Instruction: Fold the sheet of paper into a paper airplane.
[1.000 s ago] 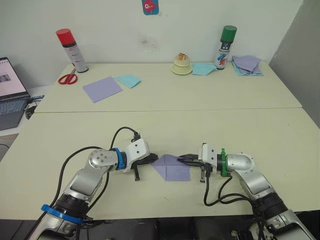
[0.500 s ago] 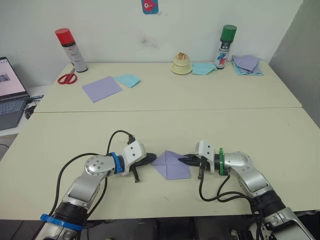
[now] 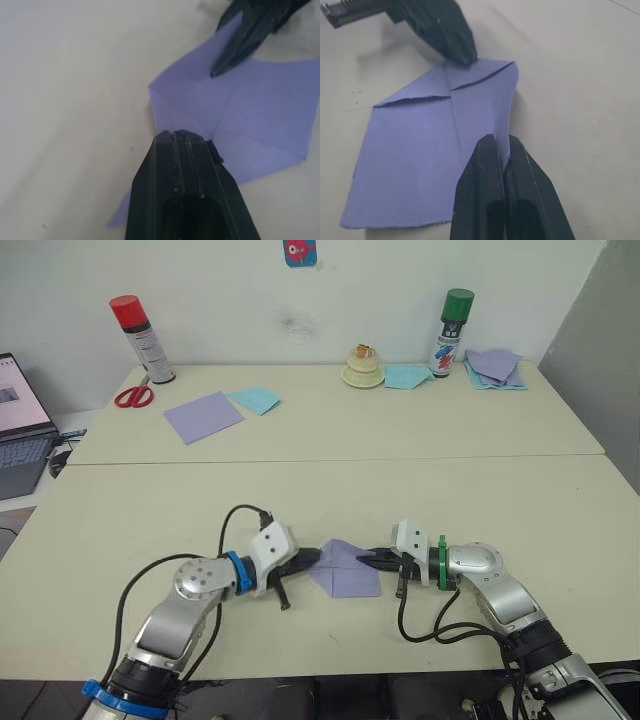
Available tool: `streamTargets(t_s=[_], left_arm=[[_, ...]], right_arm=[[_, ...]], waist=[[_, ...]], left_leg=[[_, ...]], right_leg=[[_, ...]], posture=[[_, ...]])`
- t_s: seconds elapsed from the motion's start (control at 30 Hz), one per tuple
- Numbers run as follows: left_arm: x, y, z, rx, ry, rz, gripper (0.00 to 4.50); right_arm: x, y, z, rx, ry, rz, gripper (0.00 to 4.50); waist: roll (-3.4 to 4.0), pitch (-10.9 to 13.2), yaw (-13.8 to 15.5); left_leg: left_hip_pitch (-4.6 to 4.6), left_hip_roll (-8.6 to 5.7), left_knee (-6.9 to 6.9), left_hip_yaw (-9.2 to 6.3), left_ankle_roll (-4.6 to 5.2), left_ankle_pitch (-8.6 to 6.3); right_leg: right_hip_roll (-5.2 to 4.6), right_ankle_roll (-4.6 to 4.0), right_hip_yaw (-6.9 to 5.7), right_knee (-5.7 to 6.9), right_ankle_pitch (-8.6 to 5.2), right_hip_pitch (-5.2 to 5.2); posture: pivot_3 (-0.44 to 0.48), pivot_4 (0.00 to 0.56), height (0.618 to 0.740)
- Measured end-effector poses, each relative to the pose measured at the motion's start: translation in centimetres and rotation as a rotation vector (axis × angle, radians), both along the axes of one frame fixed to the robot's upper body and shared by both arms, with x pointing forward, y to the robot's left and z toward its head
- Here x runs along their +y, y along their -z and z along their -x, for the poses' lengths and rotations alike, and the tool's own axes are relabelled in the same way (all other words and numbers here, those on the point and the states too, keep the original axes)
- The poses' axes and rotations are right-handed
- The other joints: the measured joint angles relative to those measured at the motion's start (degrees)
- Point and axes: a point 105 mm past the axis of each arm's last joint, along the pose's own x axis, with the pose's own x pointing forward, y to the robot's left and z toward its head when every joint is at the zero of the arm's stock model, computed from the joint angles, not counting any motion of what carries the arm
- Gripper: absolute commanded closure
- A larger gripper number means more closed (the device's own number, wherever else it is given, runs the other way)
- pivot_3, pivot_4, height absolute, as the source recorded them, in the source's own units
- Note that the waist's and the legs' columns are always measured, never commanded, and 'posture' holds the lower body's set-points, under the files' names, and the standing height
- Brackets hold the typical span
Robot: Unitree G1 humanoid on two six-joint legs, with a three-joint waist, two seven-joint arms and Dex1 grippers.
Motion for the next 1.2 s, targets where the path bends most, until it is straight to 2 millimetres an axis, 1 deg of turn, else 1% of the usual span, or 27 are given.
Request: streamTargets(t_s=[0.1,0.13,0.17,0.23,0.3,0.37,0.43,0.5,0.6,0.67,0.73,0.77,0.8,0.83,0.87,0.93,0.97,1.03,1.1,1.13,1.2], left_arm=[[-0.1,0.4,-0.3,0.003,-0.015,0.01,4.5],[-0.1,0.5,-0.3,0.007,-0.019,0.013,4.5],[-0.1,0.6,-0.3,0.011,-0.021,0.018,4.5],[-0.2,0.7,-0.3,0.015,-0.022,0.02,4.5],[-0.2,0.7,-0.2,0.017,-0.021,0.02,4.5],[-0.2,0.7,-0.1,0.017,-0.02,0.02,4.5],[-0.2,0.7,-0.1,0.017,-0.023,0.02,4.5],[-0.1,0.7,-0.1,0.016,-0.025,0.02,4.5],[-0.1,0.7,-0.2,0.016,-0.026,0.021,4.5],[-0.2,0.7,-0.2,0.015,-0.027,0.021,4.5],[-0.2,0.7,-0.2,0.014,-0.027,0.022,4.5],[-0.2,0.6,-0.3,0.011,-0.029,0.021,4.5],[-0.3,0.6,-0.3,0.01,-0.029,0.02,4.5],[-0.3,0.6,-0.3,0.01,-0.028,0.02,4.5],[-0.4,0.6,-0.3,0.009,-0.028,0.019,4.5],[-0.4,0.7,-0.3,0.01,-0.026,0.018,4.5],[-0.4,0.7,-0.3,0.01,-0.025,0.017,4.5],[-0.5,0.6,-0.4,0.008,-0.022,0.013,4.5],[-0.5,0.6,-0.4,0.005,-0.017,0.003,4.5],[-0.6,0.6,-0.4,0.001,-0.011,-0.005,4.5],[-0.7,0.6,-0.5,-0.004,-0.009,-0.011,4.5]], right_arm=[[-0.1,0.0,0.0,0.017,0.008,-0.004,4.44],[-0.1,0.0,-0.1,0.037,0.016,-0.016,4.07],[-0.1,-0.1,-0.1,0.043,0.021,-0.022,3.86],[-0.3,-0.4,-0.3,0.035,0.035,-0.025,3.15],[-0.7,-0.7,-0.8,-0.002,0.062,-0.013,2.43],[-1.3,-1.1,-1.6,-0.073,0.094,0.024,1.72],[-2.0,-1.7,-2.3,-0.167,0.101,0.072,1.72],[-2.0,-2.4,-2.5,-0.223,0.098,0.078,1.72],[-0.9,-3.6,-2.4,-0.288,0.073,0.033,1.72],[0.8,-5.4,-1.8,-0.314,0.042,-0.084,1.72],[2.5,-7.4,-0.8,-0.316,-0.015,-0.199,2.1],[3.0,-7.8,-0.2,-0.314,-0.055,-0.207,2.35],[3.3,-7.7,0.3,-0.304,-0.094,-0.194,2.7],[3.4,-7.3,0.6,-0.287,-0.116,-0.175,3.09],[3.3,-6.4,0.9,-0.254,-0.131,-0.148,3.45],[3.3,-4.2,1.1,-0.184,-0.144,-0.082,4.19],[3.2,-3.2,1.2,-0.149,-0.145,-0.052,4.48],[2.9,-1.4,1.0,-0.096,-0.132,0.006,4.48],[2.6,-0.2,0.8,-0.052,-0.108,0.04,4.48],[2.5,0.3,0.7,-0.036,-0.104,0.058,4.48],[2.4,0.4,0.7,-0.031,-0.105,0.068,4.48]], waist=[[0.03,0.0,0.1],[0.03,0.0,0.1],[0.04,0.0,0.1],[0.05,0.0,0.1],[0.06,0.0,0.1],[0.06,0.0,0.1],[0.06,0.0,0.1],[0.06,0.0,0.1],[0.06,0.0,0.1],[0.06,0.0,0.1],[0.07,0.0,0.2],[0.07,0.0,0.2],[0.04,-0.1,0.4],[0.03,-0.1,0.4],[0.03,-0.1,0.5],[0.04,-0.1,0.5],[0.05,-0.1,0.5],[0.06,-0.1,0.5],[0.06,-0.1,0.6],[0.06,-0.1,0.6],[0.08,-0.1,0.7]], left_leg=[[0.09,-0.02,0.0,-0.01,0.0,0.0],[0.09,-0.01,0.0,-0.01,0.0,0.0],[0.09,-0.02,0.0,-0.01,0.0,0.0],[0.11,-0.01,0.0,-0.01,0.0,0.0],[0.11,-0.01,0.0,0.0,0.0,0.0],[0.11,-0.01,0.0,0.0,0.0,0.0],[0.11,-0.01,0.0,0.01,0.0,0.0],[0.12,0.0,-0.02,0.01,0.0,0.0],[0.12,0.0,-0.03,0.0,0.0,0.0],[0.12,0.01,-0.03,-0.01,0.0,0.0],[0.12,0.0,-0.03,-0.05,0.0,0.0],[0.12,-0.02,-0.02,-0.06,0.0,0.0],[0.15,-0.03,-0.02,-0.06,0.0,0.0],[0.18,-0.03,-0.02,-0.06,0.01,0.0],[0.19,-0.04,-0.02,-0.06,0.01,-0.01],[0.19,-0.02,-0.03,-0.03,0.01,0.0],[0.19,-0.02,-0.03,-0.03,0.0,0.0],[0.19,-0.02,-0.03,-0.03,0.0,0.0],[0.19,-0.02,-0.03,-0.03,-0.01,0.0],[0.19,-0.03,-0.03,-0.03,-0.01,0.0],[0.19,-0.03,-0.03,-0.03,0.0,0.0]], right_leg=[[-0.01,0.0,0.0,-0.03,0.0,0.1],[-0.02,0.0,-0.01,-0.03,0.0,0.11],[-0.02,0.0,0.0,-0.03,0.0,0.12],[-0.02,0.0,-0.01,-0.03,0.0,0.12],[-0.01,0.01,0.0,-0.03,0.0,0.12],[-0.01,0.0,0.0,-0.03,0.0,0.1],[-0.01,0.01,0.0,-0.03,0.0,0.11],[-0.01,0.01,-0.01,-0.03,0.0,0.11],[-0.01,0.0,0.0,-0.02,0.0,0.11],[-0.02,0.0,0.01,-0.02,0.0,0.12],[-0.02,0.0,-0.01,-0.03,0.0,0.12],[-0.03,0.0,-0.02,-0.06,0.0,0.11],[-0.03,0.0,-0.04,-0.1,0.0,0.08],[-0.03,0.0,-0.04,-0.14,0.0,0.06],[-0.03,0.0,-0.04,-0.14,0.0,0.06],[-0.03,0.0,-0.03,-0.1,0.0,0.07],[-0.03,0.0,-0.02,-0.07,0.0,0.08],[-0.02,0.0,-0.03,-0.05,0.0,0.09],[-0.02,0.0,-0.02,-0.06,0.0,0.09],[-0.02,0.0,-0.02,-0.06,0.0,0.08],[-0.02,0.0,-0.02,-0.07,0.0,0.09]], posture=[[0.0,0.15,0.74],[0.0,0.15,0.74],[0.0,0.15,0.74],[0.0,0.15,0.74],[0.0,0.15,0.74],[0.0,0.15,0.74],[0.0,0.15,0.74],[0.0,0.15,0.74],[0.0,0.15,0.74],[0.0,0.15,0.74],[0.0,0.15,0.74],[0.0,0.15,0.74],[0.0,0.15,0.74],[0.0,0.15,0.74],[0.0,0.15,0.74],[0.0,0.15,0.74],[0.0,0.15,0.74],[0.0,0.15,0.74],[0.0,0.15,0.74],[0.0,0.15,0.74],[0.0,0.15,0.74]])
